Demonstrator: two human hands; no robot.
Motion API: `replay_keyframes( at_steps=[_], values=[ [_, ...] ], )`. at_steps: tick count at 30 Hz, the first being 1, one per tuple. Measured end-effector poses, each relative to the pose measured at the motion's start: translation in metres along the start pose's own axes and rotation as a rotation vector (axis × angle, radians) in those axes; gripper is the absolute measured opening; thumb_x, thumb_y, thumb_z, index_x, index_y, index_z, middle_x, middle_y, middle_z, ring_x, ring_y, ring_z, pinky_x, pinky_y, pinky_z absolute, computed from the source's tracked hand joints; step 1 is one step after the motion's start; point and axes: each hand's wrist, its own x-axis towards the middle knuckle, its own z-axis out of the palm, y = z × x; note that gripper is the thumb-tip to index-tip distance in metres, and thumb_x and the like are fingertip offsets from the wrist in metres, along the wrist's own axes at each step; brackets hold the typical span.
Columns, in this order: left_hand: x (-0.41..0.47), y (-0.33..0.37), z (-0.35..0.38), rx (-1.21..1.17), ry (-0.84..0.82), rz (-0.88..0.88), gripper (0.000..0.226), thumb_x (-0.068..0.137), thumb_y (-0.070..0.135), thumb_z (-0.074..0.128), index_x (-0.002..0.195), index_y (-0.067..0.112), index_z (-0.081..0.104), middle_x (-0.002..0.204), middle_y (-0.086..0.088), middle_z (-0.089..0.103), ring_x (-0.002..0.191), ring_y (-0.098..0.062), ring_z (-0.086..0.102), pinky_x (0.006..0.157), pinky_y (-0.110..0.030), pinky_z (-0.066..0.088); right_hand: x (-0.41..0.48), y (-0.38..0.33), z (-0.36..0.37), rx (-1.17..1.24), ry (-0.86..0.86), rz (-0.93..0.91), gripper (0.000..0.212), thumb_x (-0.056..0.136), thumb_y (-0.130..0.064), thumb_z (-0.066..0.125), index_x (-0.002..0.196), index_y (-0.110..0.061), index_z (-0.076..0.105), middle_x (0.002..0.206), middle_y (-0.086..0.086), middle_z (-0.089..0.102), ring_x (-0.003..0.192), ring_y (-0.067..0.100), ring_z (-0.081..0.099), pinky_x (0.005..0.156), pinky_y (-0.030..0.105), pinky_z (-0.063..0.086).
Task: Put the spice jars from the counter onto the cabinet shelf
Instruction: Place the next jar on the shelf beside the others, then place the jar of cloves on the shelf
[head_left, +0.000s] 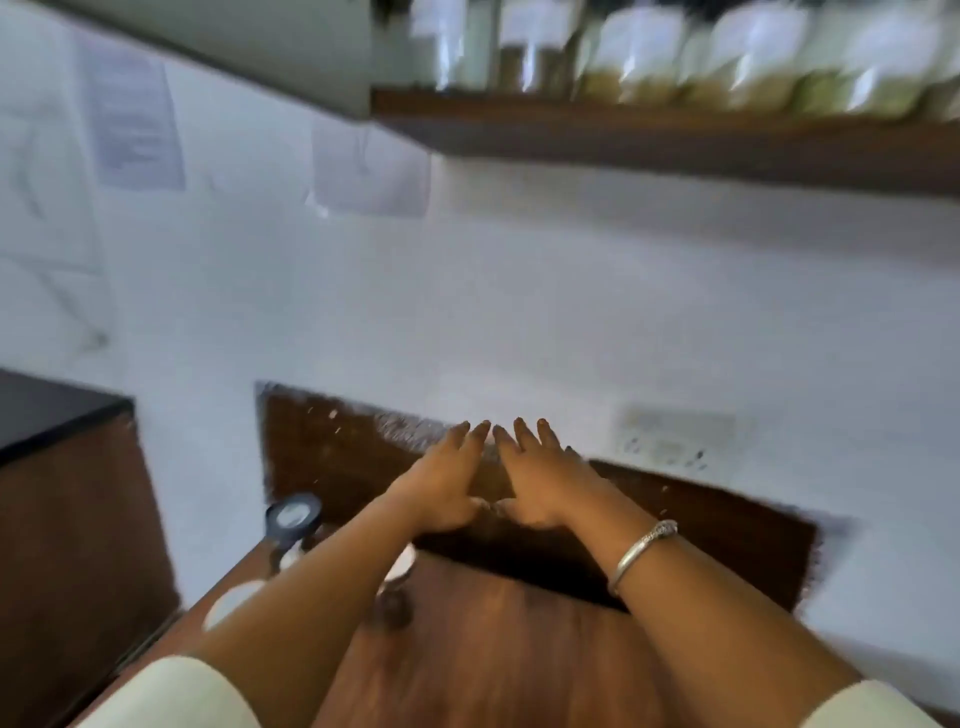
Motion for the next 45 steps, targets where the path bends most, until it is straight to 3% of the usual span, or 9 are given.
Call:
replay_keyframes(
  at_steps=[10, 14, 18, 21, 25, 32, 39, 42, 45],
  values=[
    [-0.078, -0.167, 0.102, -0.035, -0.227, -0.273, 0.081, 0.084, 0.035, 0.061, 0.148, 0.021, 0.013, 0.149, -0.01, 0.027, 0.134, -0.031, 0.032, 0.11, -0.043, 0.033, 0.077, -0.125, 0.19, 0.251, -0.284, -0.078, 0.099, 0.084, -0.05, 0.059, 0.149, -0.015, -0.006, 0.157, 0.017, 0.003, 0.144, 0.037, 0.002, 0.117, 0.046, 0.012],
    [-0.089, -0.191, 0.142, -0.134, -0.251, -0.312, 0.078, 0.084, 0.033, 0.061, 0.146, 0.021, 0.015, 0.147, -0.014, 0.03, 0.13, -0.03, 0.038, 0.103, -0.039, 0.038, 0.092, -0.143, 0.236, 0.346, -0.235, 0.021, 0.095, 0.085, -0.046, 0.06, 0.15, -0.023, -0.006, 0.156, 0.017, -0.015, 0.143, 0.041, 0.004, 0.113, 0.044, 0.022],
    [-0.085, -0.203, 0.18, -0.237, -0.21, -0.349, 0.083, 0.086, 0.032, 0.058, 0.146, 0.03, 0.001, 0.157, -0.005, 0.006, 0.144, -0.027, 0.013, 0.111, -0.04, 0.025, 0.101, -0.15, 0.266, 0.435, -0.047, 0.108, 0.08, 0.088, -0.038, 0.059, 0.149, -0.031, 0.007, 0.155, 0.017, -0.016, 0.138, 0.044, 0.02, 0.105, 0.042, 0.037],
    [-0.08, -0.202, 0.199, -0.343, -0.187, -0.37, 0.092, 0.086, 0.03, 0.06, 0.145, 0.031, -0.011, 0.158, -0.003, 0.008, 0.142, -0.024, 0.021, 0.109, -0.035, 0.03, 0.105, -0.148, 0.276, 0.51, 0.016, 0.137, 0.072, 0.087, -0.034, 0.06, 0.146, -0.033, 0.017, 0.15, 0.021, 0.009, 0.127, 0.041, 0.038, 0.097, 0.037, 0.044],
    [-0.081, -0.198, 0.211, -0.428, -0.13, -0.396, 0.099, 0.083, 0.021, 0.062, 0.141, 0.039, -0.016, 0.155, -0.004, 0.019, 0.13, -0.023, 0.044, 0.087, -0.02, 0.037, 0.098, -0.142, 0.28, 0.559, 0.087, 0.121, 0.07, 0.085, -0.032, 0.064, 0.143, -0.029, 0.024, 0.139, 0.018, 0.028, 0.116, 0.033, 0.046, 0.09, 0.032, 0.047],
    [-0.082, -0.175, 0.191, -0.549, 0.06, -0.3, 0.105, 0.07, 0.025, 0.072, 0.144, 0.038, -0.001, 0.153, 0.0, 0.021, 0.14, -0.014, 0.023, 0.11, -0.029, 0.028, 0.077, -0.127, 0.257, 0.748, 0.28, 0.236, 0.09, 0.069, -0.041, 0.079, 0.14, -0.017, 0.029, 0.133, 0.013, 0.038, 0.115, 0.023, 0.047, 0.078, 0.019, 0.04],
    [-0.1, -0.115, 0.166, -0.492, 0.229, -0.177, 0.12, 0.063, 0.031, 0.083, 0.148, 0.012, 0.0, 0.146, -0.008, 0.03, 0.123, 0.01, 0.015, 0.102, -0.017, 0.024, 0.027, -0.115, 0.222, 0.902, 0.449, 0.289, 0.089, 0.056, -0.055, 0.077, 0.128, -0.023, 0.035, 0.125, 0.004, 0.043, 0.107, 0.013, 0.046, 0.067, 0.007, 0.036],
    [-0.11, -0.074, 0.162, -0.575, 0.26, -0.224, 0.121, 0.064, 0.027, 0.082, 0.148, 0.014, -0.004, 0.149, -0.007, 0.025, 0.128, 0.005, 0.016, 0.103, -0.019, 0.027, -0.004, -0.103, 0.208, 1.006, 0.451, 0.333, 0.091, 0.056, -0.055, 0.077, 0.129, -0.026, 0.033, 0.125, 0.0, 0.039, 0.108, 0.009, 0.043, 0.069, 0.008, 0.037],
    [-0.117, -0.03, 0.159, -0.746, 0.266, -0.275, 0.118, 0.067, 0.026, 0.08, 0.147, 0.023, -0.007, 0.153, -0.006, 0.023, 0.137, -0.013, 0.03, 0.105, -0.031, 0.039, -0.04, -0.084, 0.196, 1.06, 0.425, 0.344, 0.089, 0.063, -0.055, 0.074, 0.135, -0.028, 0.03, 0.133, 0.0, 0.037, 0.109, 0.004, 0.039, 0.07, 0.007, 0.037]
  ],
)
